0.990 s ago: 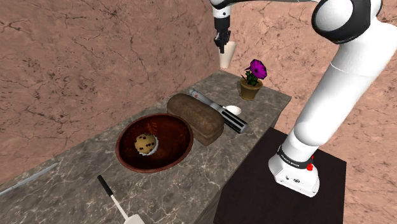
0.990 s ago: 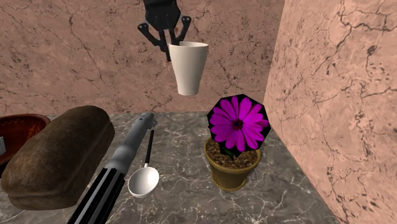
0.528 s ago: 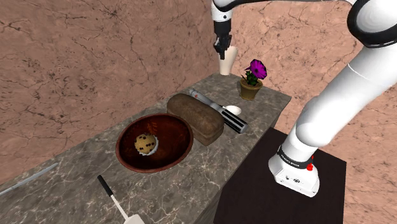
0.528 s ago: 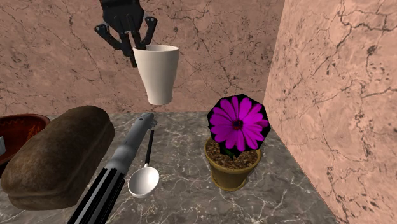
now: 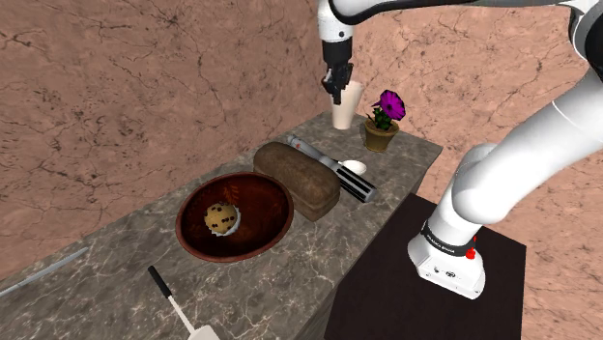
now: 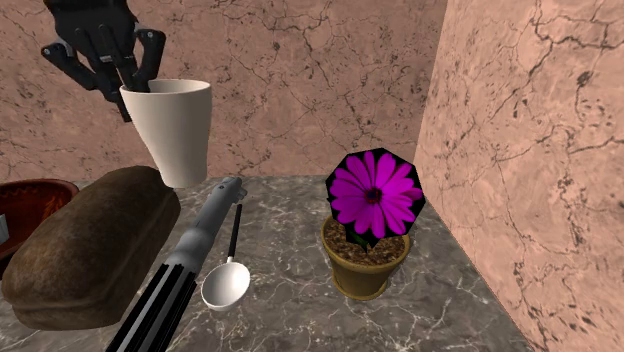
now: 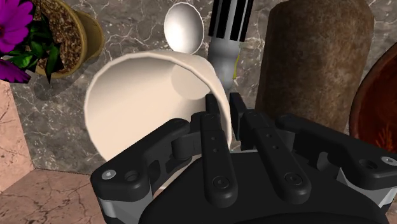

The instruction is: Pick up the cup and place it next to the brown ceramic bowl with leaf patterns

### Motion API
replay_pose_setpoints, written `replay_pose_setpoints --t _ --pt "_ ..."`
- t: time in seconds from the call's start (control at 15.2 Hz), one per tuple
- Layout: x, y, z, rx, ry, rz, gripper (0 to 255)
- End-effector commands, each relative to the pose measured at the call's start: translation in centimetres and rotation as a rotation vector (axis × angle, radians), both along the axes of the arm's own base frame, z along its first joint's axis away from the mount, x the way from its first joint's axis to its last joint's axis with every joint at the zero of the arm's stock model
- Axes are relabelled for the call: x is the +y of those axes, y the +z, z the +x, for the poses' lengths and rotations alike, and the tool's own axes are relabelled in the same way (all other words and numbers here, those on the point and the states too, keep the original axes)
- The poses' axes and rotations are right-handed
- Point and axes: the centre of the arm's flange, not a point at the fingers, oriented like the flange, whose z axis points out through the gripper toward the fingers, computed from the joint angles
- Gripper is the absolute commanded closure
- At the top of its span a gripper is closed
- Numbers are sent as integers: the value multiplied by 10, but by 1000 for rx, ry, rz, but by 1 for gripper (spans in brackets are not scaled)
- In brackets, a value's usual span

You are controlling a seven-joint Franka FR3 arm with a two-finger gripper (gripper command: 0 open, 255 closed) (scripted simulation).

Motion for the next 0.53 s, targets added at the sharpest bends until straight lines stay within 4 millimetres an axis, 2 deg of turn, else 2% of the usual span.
replay_pose_setpoints --t 0.0,0.46 --pt "20 0 -15 0 -2 -1 255" --pt "99 0 -64 0 -2 -1 255"
